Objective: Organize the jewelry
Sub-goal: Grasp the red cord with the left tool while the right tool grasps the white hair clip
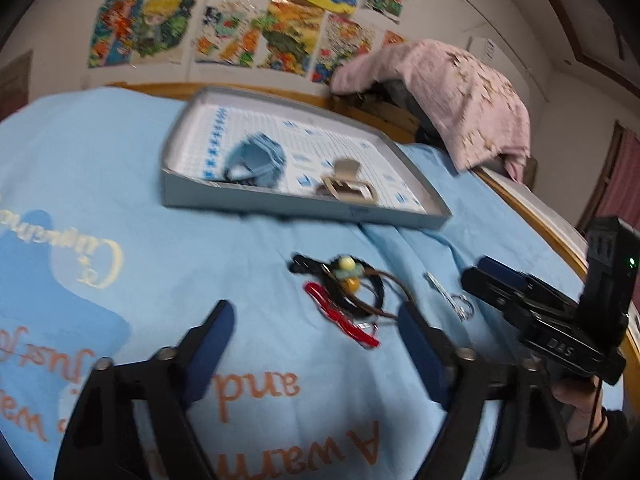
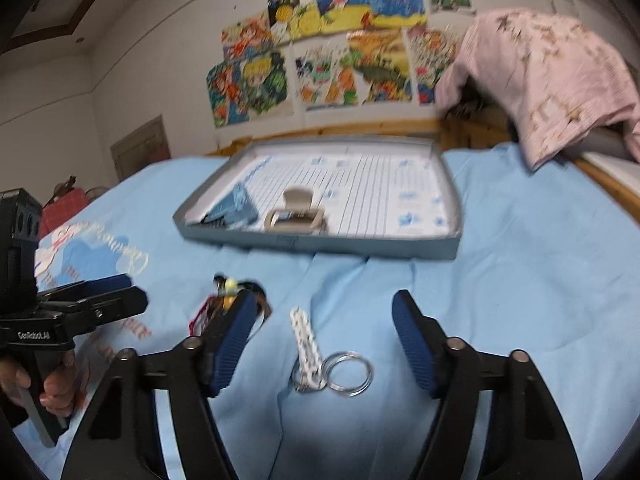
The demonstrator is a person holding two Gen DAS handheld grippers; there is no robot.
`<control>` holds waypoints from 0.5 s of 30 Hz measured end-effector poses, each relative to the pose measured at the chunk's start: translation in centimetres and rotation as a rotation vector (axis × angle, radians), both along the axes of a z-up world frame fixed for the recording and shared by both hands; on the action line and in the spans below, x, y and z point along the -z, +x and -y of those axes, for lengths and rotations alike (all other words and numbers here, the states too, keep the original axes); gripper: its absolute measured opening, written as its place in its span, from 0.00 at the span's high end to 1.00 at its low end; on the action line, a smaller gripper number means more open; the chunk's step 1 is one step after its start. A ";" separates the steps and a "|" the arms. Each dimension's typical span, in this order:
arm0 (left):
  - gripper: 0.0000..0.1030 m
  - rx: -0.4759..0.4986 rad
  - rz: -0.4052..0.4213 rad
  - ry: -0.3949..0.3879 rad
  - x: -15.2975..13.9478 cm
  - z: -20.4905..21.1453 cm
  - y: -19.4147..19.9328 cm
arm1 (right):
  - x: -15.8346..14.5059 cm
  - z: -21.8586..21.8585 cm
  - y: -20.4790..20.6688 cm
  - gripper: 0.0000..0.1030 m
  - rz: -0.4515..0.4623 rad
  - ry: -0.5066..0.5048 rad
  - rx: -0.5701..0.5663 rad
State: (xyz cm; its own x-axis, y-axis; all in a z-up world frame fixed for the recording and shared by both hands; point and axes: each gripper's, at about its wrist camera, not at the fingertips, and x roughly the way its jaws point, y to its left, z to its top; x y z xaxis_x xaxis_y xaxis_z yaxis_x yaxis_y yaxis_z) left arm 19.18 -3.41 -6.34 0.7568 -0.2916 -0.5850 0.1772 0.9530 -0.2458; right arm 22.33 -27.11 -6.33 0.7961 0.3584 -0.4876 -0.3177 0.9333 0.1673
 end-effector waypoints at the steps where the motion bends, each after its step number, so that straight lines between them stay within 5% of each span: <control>1: 0.33 0.025 -0.010 -0.006 0.3 0.3 0.2 | 0.4 -0.2 0.2 0.46 -0.015 -0.001 -0.015; 7: 0.58 0.123 -0.084 -0.026 1.4 1.5 1.3 | 1.9 -0.7 0.9 0.66 -0.069 -0.004 -0.058; 15: 0.63 0.115 -0.184 -0.052 2.7 1.6 3.3 | 3.1 -1.1 2.0 0.68 -0.144 0.004 -0.063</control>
